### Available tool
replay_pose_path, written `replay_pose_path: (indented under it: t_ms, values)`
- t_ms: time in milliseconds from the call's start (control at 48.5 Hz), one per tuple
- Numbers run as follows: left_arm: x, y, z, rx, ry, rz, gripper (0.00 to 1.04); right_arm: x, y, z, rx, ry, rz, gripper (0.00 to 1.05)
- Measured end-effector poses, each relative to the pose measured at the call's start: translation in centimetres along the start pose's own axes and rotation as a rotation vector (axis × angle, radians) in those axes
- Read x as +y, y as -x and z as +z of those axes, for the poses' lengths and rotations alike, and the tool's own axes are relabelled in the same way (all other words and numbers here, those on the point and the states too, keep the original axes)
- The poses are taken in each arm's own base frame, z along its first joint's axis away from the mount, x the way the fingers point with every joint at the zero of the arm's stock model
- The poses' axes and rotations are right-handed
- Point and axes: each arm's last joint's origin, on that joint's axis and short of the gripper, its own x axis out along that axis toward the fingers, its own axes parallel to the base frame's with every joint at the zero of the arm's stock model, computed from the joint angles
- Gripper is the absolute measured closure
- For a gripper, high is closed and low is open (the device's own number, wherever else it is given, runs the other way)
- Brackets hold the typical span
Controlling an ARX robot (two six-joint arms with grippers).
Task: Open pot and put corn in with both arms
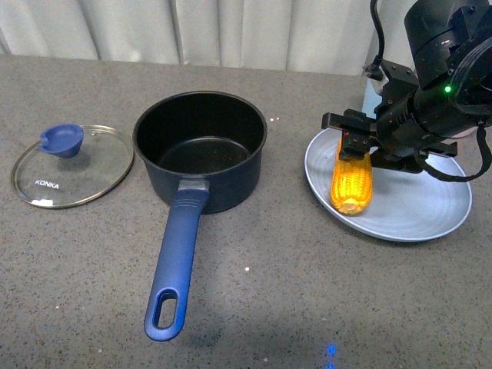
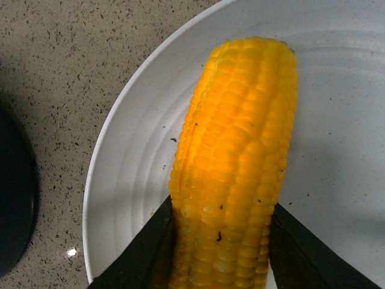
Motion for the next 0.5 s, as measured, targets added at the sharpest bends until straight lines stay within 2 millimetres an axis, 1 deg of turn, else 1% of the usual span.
replay_pose_path:
  t_ms: [83, 165, 227, 289, 330, 351, 392, 413, 433, 475, 495]
  values:
    - [0.0, 0.0, 0.0, 0.000, 0.000, 0.000, 0.06, -0.1, 0.1, 0.0, 0.000, -0.002, 0.012, 0.74]
    - [0.0, 0.0, 0.0, 0.000, 0.000, 0.000, 0.06, -0.2, 0.6, 0.0, -0.006, -0.010, 0.038, 0.78]
    - [0.0, 0.0, 0.0, 0.000, 0.000, 0.000, 0.06, -0.3, 1.3, 0.0, -0.018, -0.031, 0.083, 0.81]
    - [0.0, 0.0, 0.0, 0.000, 0.000, 0.000, 0.06, -0.3, 2.4, 0.1, -0.046, -0.068, 0.159, 0.84]
    - [0.0, 0.0, 0.0, 0.000, 0.000, 0.000, 0.06, 0.0, 4.3, 0.7, -0.093, -0.101, 0.267, 0.85]
    - [0.0, 0.0, 0.0, 0.000, 0.000, 0.000, 0.06, 0.1, 4.8, 0.9, -0.104, -0.107, 0.288, 0.85]
    - [0.0, 0.0, 0.0, 0.000, 0.000, 0.000, 0.06, 0.6, 6.3, 1.7, -0.148, -0.115, 0.353, 0.87]
    - [0.0, 0.0, 0.0, 0.000, 0.000, 0.000, 0.06, 0.9, 7.1, 2.2, -0.167, -0.122, 0.401, 0.87]
    - [0.0, 0.0, 0.0, 0.000, 0.000, 0.000, 0.06, 1.6, 8.6, 3.1, -0.203, -0.121, 0.468, 0.88]
    - [0.0, 0.0, 0.0, 0.000, 0.000, 0.000, 0.06, 2.7, 10.3, 4.3, -0.232, -0.118, 0.548, 0.90]
    - [0.0, 0.0, 0.0, 0.000, 0.000, 0.000, 0.06, 3.2, 10.8, 4.8, -0.239, -0.112, 0.572, 0.90]
